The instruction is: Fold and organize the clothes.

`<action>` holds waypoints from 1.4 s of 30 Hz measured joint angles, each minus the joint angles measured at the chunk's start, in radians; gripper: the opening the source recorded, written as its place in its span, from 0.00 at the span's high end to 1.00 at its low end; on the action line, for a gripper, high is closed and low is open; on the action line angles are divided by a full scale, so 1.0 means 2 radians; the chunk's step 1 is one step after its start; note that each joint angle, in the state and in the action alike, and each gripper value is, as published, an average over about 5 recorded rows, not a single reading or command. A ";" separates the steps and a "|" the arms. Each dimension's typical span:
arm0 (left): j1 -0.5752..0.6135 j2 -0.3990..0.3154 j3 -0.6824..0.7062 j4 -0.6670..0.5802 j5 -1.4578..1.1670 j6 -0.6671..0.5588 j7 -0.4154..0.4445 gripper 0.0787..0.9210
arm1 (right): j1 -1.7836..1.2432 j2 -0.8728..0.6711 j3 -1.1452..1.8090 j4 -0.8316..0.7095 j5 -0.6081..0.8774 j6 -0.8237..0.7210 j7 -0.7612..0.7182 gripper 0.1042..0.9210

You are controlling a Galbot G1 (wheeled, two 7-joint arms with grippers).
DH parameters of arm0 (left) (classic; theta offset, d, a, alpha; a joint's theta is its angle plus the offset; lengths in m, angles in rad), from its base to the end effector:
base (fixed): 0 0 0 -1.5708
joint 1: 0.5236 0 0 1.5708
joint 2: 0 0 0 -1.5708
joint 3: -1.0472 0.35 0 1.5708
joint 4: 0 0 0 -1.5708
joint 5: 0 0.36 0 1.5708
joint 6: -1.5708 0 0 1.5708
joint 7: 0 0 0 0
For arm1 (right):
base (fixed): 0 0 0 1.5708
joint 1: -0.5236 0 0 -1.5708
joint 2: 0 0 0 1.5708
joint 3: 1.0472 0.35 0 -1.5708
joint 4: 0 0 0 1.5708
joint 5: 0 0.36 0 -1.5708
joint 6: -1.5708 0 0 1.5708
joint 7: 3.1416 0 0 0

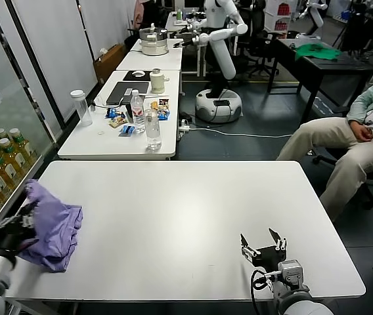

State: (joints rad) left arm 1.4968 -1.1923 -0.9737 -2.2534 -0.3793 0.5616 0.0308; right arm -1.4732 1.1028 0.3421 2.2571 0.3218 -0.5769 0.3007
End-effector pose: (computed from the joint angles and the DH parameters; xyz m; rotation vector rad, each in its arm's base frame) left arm 0.1964 0.1583 -0.1717 0.1863 -2.9028 -0.2004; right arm 0.1951 -0.0101 -0.2329 0.1647 -2.7281 0.2357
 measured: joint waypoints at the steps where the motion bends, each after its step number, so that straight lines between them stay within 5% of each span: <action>1: 0.001 -0.008 0.015 -0.008 0.008 0.001 0.001 0.96 | 0.000 0.000 0.001 0.000 0.000 0.000 0.000 0.12; 8: 0.003 -0.071 0.184 -0.026 0.063 -0.006 0.003 0.94 | -0.002 0.002 0.005 -0.003 0.000 0.000 0.000 0.12; 17: -0.034 -0.117 0.318 -0.012 0.079 -0.059 -0.011 0.65 | 0.004 -0.004 0.006 -0.001 0.002 0.000 -0.001 0.12; 22: -0.048 -0.090 0.295 -0.010 0.075 -0.096 -0.014 0.48 | 0.015 -0.003 -0.001 -0.007 0.003 0.000 -0.007 0.12; 32: -0.040 -0.036 0.146 0.034 0.092 -0.173 -0.016 0.15 | 0.060 0.013 -0.074 -0.030 0.020 0.010 -0.013 0.12; 42: -0.039 -0.033 0.096 0.054 0.116 -0.208 -0.004 0.12 | 0.088 0.032 -0.176 -0.067 0.051 0.020 0.009 0.12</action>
State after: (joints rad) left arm 1.4196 -1.2590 -0.7812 -2.1452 -0.1480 0.1450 0.0233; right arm -1.2974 1.1664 -0.0099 2.1227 0.4232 -0.5365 0.3185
